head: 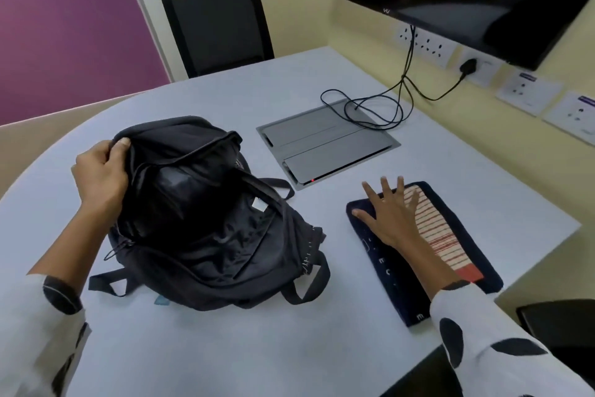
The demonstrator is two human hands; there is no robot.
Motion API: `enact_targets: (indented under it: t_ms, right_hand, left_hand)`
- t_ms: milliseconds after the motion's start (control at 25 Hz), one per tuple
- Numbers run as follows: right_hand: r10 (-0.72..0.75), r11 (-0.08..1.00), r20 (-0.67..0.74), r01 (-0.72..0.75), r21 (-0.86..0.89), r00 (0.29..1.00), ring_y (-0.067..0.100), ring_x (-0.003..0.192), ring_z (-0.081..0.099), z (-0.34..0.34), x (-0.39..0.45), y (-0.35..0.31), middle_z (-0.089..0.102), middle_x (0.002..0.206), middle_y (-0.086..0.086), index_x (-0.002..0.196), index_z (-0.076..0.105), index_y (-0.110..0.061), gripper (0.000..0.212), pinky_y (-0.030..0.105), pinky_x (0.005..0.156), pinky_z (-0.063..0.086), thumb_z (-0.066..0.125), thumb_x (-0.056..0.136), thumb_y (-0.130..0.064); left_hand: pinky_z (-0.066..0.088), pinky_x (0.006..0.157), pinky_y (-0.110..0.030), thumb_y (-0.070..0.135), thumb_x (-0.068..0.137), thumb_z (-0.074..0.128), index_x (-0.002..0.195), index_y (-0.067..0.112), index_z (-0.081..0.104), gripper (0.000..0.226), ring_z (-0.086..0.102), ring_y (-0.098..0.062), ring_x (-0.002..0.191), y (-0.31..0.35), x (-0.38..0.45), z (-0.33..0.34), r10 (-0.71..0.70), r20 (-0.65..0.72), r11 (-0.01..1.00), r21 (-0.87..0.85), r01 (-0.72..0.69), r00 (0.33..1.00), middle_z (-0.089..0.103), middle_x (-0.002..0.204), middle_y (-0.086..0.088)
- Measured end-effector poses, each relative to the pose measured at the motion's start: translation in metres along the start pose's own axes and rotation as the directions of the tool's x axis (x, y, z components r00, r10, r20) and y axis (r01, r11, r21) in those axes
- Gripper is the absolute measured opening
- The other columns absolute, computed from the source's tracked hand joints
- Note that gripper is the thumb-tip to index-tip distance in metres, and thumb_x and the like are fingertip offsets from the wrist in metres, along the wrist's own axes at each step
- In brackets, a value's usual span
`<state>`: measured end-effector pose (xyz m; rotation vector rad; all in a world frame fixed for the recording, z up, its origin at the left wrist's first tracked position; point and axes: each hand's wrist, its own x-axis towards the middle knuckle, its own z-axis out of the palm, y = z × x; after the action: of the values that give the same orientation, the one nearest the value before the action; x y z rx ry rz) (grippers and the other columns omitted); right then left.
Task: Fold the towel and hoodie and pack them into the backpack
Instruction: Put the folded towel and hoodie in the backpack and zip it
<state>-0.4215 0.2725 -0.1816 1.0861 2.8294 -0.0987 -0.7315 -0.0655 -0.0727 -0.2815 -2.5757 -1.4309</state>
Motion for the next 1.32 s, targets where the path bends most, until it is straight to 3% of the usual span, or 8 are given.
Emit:
enact_targets:
  t_ms: [200, 400, 520, 600, 800, 920, 1160, 1320]
  right_hand:
    - [0.075, 0.997, 0.269, -0.070, -0.030, 0.960, 0.037, 0.143, -0.021, 0.026, -0.023, 0.048, -0.022, 0.158, 0.005, 0.149, -0.014, -0.037, 0.096, 0.077, 0.099, -0.007, 0.027, 0.076, -0.084]
    - [-0.062, 0.986, 0.368, 0.114, -0.119, 0.928, 0.035, 0.142, -0.025, 0.025, -0.047, 0.071, -0.028, 0.154, 0.016, 0.145, -0.027, -0.026, 0.133, 0.076, 0.103, -0.006, 0.034, 0.050, -0.095]
    - [-0.097, 0.964, 0.452, 0.197, -0.178, 0.887, 0.039, 0.138, -0.032, 0.024, -0.061, 0.072, -0.039, 0.147, 0.019, 0.140, -0.036, -0.026, 0.143, 0.076, 0.101, -0.008, 0.058, 0.051, -0.087]
    - [-0.060, 0.936, 0.484, 0.218, -0.276, 0.873, 0.043, 0.135, -0.034, 0.024, -0.062, 0.065, -0.045, 0.140, 0.020, 0.137, -0.041, -0.027, 0.151, 0.080, 0.096, -0.004, 0.070, 0.048, -0.080]
    - [-0.082, 0.921, 0.438, 0.237, -0.311, 0.895, 0.045, 0.136, -0.031, 0.029, -0.059, 0.065, -0.041, 0.144, 0.024, 0.131, -0.046, -0.027, 0.157, 0.081, 0.096, -0.001, 0.079, 0.047, -0.070]
    - [-0.089, 0.937, 0.421, 0.219, -0.272, 0.903, 0.041, 0.138, -0.030, 0.026, -0.053, 0.065, -0.038, 0.149, 0.020, 0.131, -0.045, -0.031, 0.154, 0.080, 0.096, -0.004, 0.079, 0.048, -0.070]
    - [-0.018, 0.991, 0.381, 0.068, -0.119, 0.925, 0.037, 0.141, -0.027, 0.026, -0.030, 0.037, -0.028, 0.154, 0.018, 0.140, -0.036, -0.032, 0.155, 0.081, 0.094, -0.005, 0.083, 0.046, -0.065]
    - [-0.074, 0.996, 0.390, 0.086, -0.015, 0.918, 0.032, 0.140, -0.031, 0.025, -0.038, 0.050, -0.033, 0.152, 0.016, 0.140, -0.037, -0.020, 0.159, 0.071, 0.103, -0.011, 0.081, 0.045, -0.069]
  left_hand:
    - [0.030, 0.062, -0.033, 0.037, 0.095, 0.045, 0.080, -0.005, 0.052, 0.045, 0.039, -0.023, 0.070, 0.010, -0.022, 0.014, -0.004, -0.006, 1.000, 0.024, 0.004, 1.000, 0.046, 0.069, -0.016]
    - [0.045, 0.071, -0.045, 0.056, 0.088, 0.042, 0.083, 0.012, 0.057, 0.047, 0.054, -0.035, 0.076, 0.002, -0.024, 0.025, -0.045, -0.012, 0.999, 0.022, 0.046, 0.999, 0.057, 0.075, -0.015]
    - [0.049, 0.076, -0.052, 0.068, 0.083, 0.038, 0.081, 0.017, 0.054, 0.053, 0.058, -0.038, 0.088, -0.011, -0.019, 0.028, -0.083, -0.016, 0.995, 0.056, 0.083, 0.996, 0.062, 0.080, -0.015]
    - [0.048, 0.078, -0.050, 0.064, 0.085, 0.039, 0.083, 0.017, 0.056, 0.049, 0.058, -0.035, 0.086, -0.007, -0.025, 0.027, -0.075, -0.004, 0.996, 0.045, 0.075, 0.997, 0.062, 0.083, -0.015]
    - [0.044, 0.076, -0.046, 0.049, 0.090, 0.044, 0.085, 0.007, 0.058, 0.044, 0.057, -0.043, 0.091, 0.003, -0.036, 0.022, -0.010, 0.007, 1.000, 0.029, 0.010, 1.000, 0.061, 0.086, -0.025]
    - [0.041, 0.078, -0.043, 0.041, 0.094, 0.044, 0.091, 0.002, 0.060, 0.042, 0.055, -0.041, 0.095, 0.007, -0.040, 0.022, 0.004, 0.018, 0.999, 0.051, -0.005, 1.000, 0.061, 0.087, -0.024]
    - [0.034, 0.072, -0.033, 0.038, 0.096, 0.044, 0.094, 0.003, 0.060, 0.038, 0.048, -0.025, 0.082, 0.008, -0.044, 0.021, -0.007, 0.045, 0.995, 0.097, 0.003, 0.999, 0.057, 0.084, -0.017]
    - [0.035, 0.073, -0.032, 0.041, 0.095, 0.044, 0.093, 0.007, 0.060, 0.037, 0.048, -0.022, 0.081, 0.005, -0.041, 0.020, -0.025, 0.048, 0.996, 0.088, 0.021, 0.998, 0.056, 0.085, -0.015]
